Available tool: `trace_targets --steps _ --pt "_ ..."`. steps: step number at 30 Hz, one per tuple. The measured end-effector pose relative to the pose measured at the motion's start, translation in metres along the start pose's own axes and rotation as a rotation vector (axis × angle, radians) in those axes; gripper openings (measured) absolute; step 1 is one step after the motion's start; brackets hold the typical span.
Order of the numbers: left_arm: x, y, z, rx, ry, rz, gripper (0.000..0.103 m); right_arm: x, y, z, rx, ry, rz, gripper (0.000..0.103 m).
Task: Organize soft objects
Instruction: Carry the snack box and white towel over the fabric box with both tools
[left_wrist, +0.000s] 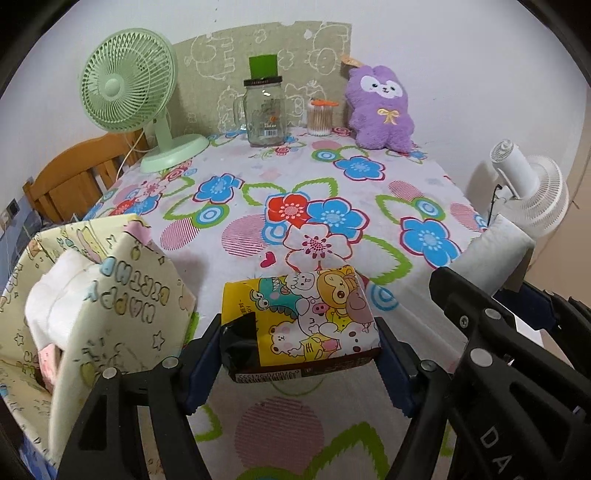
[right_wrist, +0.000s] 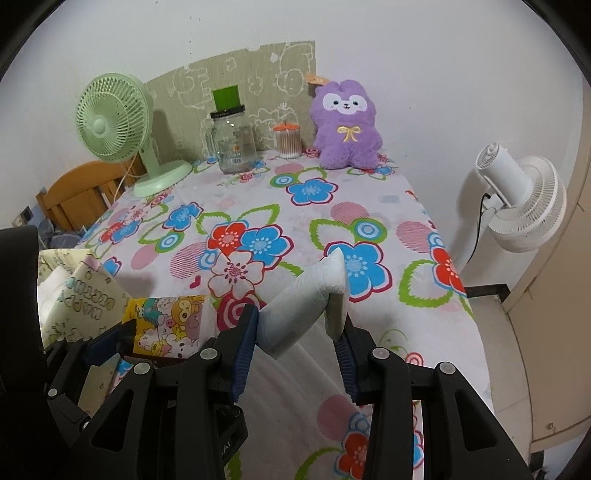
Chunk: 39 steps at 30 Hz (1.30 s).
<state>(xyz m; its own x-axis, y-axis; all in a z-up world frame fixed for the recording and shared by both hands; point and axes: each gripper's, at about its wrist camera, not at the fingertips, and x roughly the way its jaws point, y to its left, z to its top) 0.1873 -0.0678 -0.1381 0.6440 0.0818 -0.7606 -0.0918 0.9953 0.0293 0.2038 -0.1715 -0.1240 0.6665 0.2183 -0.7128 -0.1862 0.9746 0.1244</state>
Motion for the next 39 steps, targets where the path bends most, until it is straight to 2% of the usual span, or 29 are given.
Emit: trace_targets --steps 7,14,20,39 --pt "-0.019 0.000 -0.005 0.027 0.008 -0.031 0.077 -0.023 0.004 -0.005 0.004 -0.026 -0.004 0.044" --pt "-0.045 0.002 -0.014 0.039 -0.031 -0.037 0.077 -0.050 0.010 -0.013 0.006 -0.062 -0.013 0.044" --pt "-0.062 0.002 -0.018 0.054 -0.032 -0.047 0.077 -0.071 0.013 -0.018 0.008 -0.083 -0.035 0.044" --pt "-0.135 0.006 -0.023 0.110 -0.124 -0.080 0.077 -0.143 0.025 -0.020 0.023 -0.155 -0.080 0.044"
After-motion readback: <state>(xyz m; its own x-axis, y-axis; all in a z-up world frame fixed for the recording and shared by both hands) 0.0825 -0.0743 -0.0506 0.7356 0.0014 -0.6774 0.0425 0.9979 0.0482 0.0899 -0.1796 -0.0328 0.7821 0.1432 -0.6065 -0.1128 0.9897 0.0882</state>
